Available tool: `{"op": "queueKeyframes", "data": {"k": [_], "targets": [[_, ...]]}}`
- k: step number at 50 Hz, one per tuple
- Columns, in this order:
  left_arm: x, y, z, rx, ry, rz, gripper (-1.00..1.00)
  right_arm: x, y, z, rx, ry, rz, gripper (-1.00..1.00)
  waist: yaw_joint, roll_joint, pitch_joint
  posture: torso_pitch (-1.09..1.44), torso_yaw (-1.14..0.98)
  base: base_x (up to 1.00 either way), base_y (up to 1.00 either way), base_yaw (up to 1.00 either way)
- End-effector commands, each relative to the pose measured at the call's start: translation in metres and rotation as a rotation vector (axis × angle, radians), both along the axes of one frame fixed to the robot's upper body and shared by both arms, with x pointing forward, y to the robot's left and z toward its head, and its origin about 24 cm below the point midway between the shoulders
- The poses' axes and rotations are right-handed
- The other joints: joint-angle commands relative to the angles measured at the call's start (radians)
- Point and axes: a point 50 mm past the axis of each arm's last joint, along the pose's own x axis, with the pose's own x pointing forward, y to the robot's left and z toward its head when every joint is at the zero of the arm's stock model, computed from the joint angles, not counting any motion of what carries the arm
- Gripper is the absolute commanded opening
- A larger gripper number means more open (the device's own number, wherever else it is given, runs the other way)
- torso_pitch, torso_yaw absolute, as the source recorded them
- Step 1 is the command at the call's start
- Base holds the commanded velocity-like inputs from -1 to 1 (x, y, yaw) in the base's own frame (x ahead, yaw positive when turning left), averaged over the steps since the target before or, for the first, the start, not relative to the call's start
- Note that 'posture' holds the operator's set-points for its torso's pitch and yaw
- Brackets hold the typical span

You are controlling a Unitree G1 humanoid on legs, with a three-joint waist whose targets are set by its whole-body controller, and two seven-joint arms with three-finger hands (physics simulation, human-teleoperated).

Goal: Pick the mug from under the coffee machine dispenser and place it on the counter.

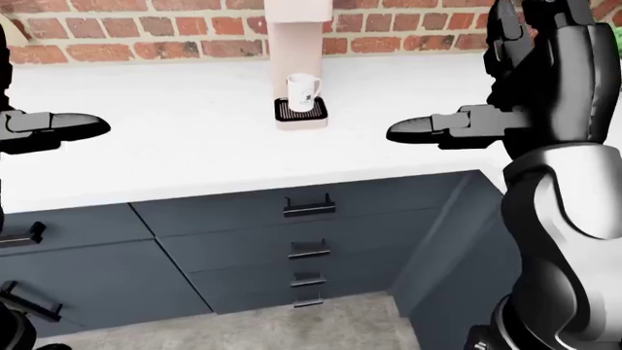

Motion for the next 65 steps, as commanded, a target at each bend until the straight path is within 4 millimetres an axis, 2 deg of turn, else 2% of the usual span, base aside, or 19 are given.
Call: {"op": "queueKeyframes", "data": {"k": [1,8,10,11,14,24,25,29,31,36,41,42,44,45,51,53,56,57,65], "targets": [[-0.0056,-0.0009,0.0102,0.012,-0.064,-0.001,1.00,-0.0063,0.0001,0.0109,-0.011,-0.070,-0.008,1.00,-0.001,0.009,-0.014,0.00,0.00,0.12,-0.38,0.00],[-0.0054,-0.0014,0.0117,0.012,-0.069,0.001,1.00,-0.0070,-0.0001,0.0130,-0.013,-0.074,-0.007,1.00,0.013,-0.049,-0.018,0.00,0.00,0.11,-0.44,0.00],[-0.0058,-0.0015,0.0123,0.013,-0.071,0.002,1.00,-0.0071,0.0005,0.0130,-0.017,-0.074,-0.006,1.00,0.019,-0.086,-0.024,0.00,0.00,0.11,-0.46,0.00],[-0.0061,-0.0015,0.0126,0.016,-0.072,0.004,1.00,-0.0074,0.0006,0.0134,-0.017,-0.075,-0.005,1.00,0.019,-0.121,-0.033,0.00,0.00,0.11,-0.46,0.00],[-0.0061,-0.0019,0.0119,0.017,-0.071,0.004,1.00,-0.0078,0.0002,0.0138,-0.018,-0.076,-0.006,1.00,0.011,-0.109,-0.006,0.00,0.00,0.11,-0.46,0.00],[-0.0060,-0.0007,0.0111,0.014,-0.071,0.005,1.00,-0.0082,0.0009,0.0140,-0.022,-0.078,-0.007,1.00,-0.006,-0.021,-0.003,0.00,0.00,0.12,-0.43,0.00],[-0.0061,-0.0007,0.0111,0.015,-0.071,0.005,1.00,-0.0081,0.0009,0.0138,-0.024,-0.078,-0.007,1.00,-0.004,-0.021,-0.001,0.00,0.00,0.20,-0.10,0.00],[-0.0067,-0.0003,0.0116,0.013,-0.073,0.005,1.00,-0.0085,0.0016,0.0138,-0.029,-0.077,-0.006,1.00,0.006,-0.078,-0.017,0.00,0.00,0.22,0.00,0.00],[-0.0067,-0.0001,0.0119,0.013,-0.073,0.006,1.00,-0.0087,0.0021,0.0141,-0.031,-0.077,-0.004,1.00,0.006,-0.086,-0.011,0.00,0.00,0.25,0.00,0.00],[-0.0067,0.0000,0.0114,0.013,-0.072,0.006,1.00,-0.0089,0.0022,0.0139,-0.032,-0.077,-0.004,1.00,0.001,-0.074,-0.004,0.00,0.00,0.26,0.00,0.00],[-0.0069,-0.0001,0.0116,0.013,-0.071,0.006,1.00,-0.0092,0.0023,0.0142,-0.031,-0.078,-0.003,1.00,-0.002,-0.020,-0.017,0.00,0.00,0.26,0.00,0.00],[-0.0070,-0.0001,0.0123,0.013,-0.073,0.007,1.00,-0.0095,0.0022,0.0149,-0.030,-0.080,-0.002,1.00,-0.001,-0.036,-0.014,0.00,0.00,0.27,0.00,0.00],[-0.0070,-0.0002,0.0124,0.012,-0.073,0.007,1.00,-0.0091,0.0027,0.0140,-0.030,-0.078,-0.002,1.00,-0.002,-0.009,0.017,0.00,0.00,0.27,0.00,0.00],[-0.0070,-0.0003,0.0125,0.013,-0.073,0.007,1.00,-0.0091,0.0026,0.0140,-0.030,-0.078,-0.002,1.00,0.002,-0.004,0.009,0.00,0.00,0.27,0.00,0.00],[-0.0067,-0.0006,0.0141,0.012,-0.075,0.006,1.00,-0.0089,0.0013,0.0162,-0.025,-0.081,-0.010,1.00,0.004,-0.016,-0.010,0.00,0.00,0.20,0.00,0.00],[-0.0067,-0.0002,0.0142,0.012,-0.075,0.007,1.00,-0.0085,0.0012,0.0155,-0.021,-0.081,-0.009,1.00,0.008,-0.031,0.013,0.00,0.00,0.02,0.00,0.00],[-0.0069,-0.0006,0.0137,0.013,-0.074,0.006,1.00,-0.0090,0.0022,0.0145,-0.021,-0.080,-0.002,1.00,0.015,-0.099,-0.001,0.00,0.00,0.00,0.00,0.00],[-0.0068,-0.0006,0.0137,0.013,-0.074,0.006,1.00,-0.0090,0.0022,0.0146,-0.020,-0.081,0.000,1.00,0.018,-0.065,0.006,0.00,0.00,0.00,0.00,0.00],[-0.0068,0.0000,0.0131,0.009,-0.066,0.007,1.00,-0.0085,0.0015,0.0157,-0.016,-0.078,-0.006,1.00,0.002,-0.046,-0.005,0.00,0.00,0.00,0.00,0.00]]}}
